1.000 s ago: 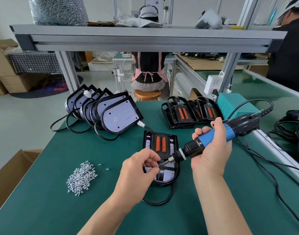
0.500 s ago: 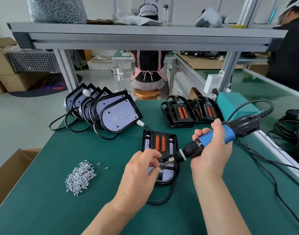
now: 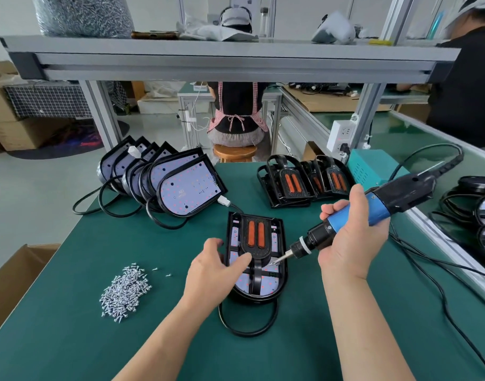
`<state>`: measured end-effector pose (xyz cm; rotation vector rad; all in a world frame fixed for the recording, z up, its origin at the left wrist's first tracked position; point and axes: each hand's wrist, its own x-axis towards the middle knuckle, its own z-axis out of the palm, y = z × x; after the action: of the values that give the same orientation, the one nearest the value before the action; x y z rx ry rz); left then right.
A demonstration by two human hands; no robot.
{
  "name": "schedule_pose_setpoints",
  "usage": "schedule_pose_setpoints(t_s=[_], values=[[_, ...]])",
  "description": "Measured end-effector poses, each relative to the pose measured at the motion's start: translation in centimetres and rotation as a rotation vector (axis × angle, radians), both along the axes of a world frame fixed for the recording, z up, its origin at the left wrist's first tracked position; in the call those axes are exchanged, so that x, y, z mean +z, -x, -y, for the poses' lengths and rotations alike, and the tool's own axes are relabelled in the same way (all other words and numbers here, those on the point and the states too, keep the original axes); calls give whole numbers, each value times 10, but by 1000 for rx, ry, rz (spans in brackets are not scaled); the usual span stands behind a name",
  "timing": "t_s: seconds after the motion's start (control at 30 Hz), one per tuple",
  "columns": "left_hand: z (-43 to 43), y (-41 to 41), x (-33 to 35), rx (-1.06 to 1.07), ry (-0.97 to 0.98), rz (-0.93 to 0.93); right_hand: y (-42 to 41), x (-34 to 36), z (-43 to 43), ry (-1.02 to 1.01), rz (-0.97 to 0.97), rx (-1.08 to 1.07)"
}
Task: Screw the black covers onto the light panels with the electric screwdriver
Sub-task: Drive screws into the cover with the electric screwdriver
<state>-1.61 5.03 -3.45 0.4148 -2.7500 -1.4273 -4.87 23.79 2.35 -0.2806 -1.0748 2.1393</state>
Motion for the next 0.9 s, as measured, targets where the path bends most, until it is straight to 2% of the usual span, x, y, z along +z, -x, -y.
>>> schedule_pose_setpoints(t_s=[0.1, 0.23, 0.47, 0.9], values=[[-4, 16, 6, -44, 98, 122, 5, 1, 0, -107, -18, 12], [-6, 26, 6, -97, 84, 190, 11, 0, 5, -221, -23, 66], [-14, 26, -4, -29, 237, 159, 16, 3, 10, -292, -36, 142], [-13, 28, -15, 14, 233, 101, 17, -3, 12, -333, -37, 167]])
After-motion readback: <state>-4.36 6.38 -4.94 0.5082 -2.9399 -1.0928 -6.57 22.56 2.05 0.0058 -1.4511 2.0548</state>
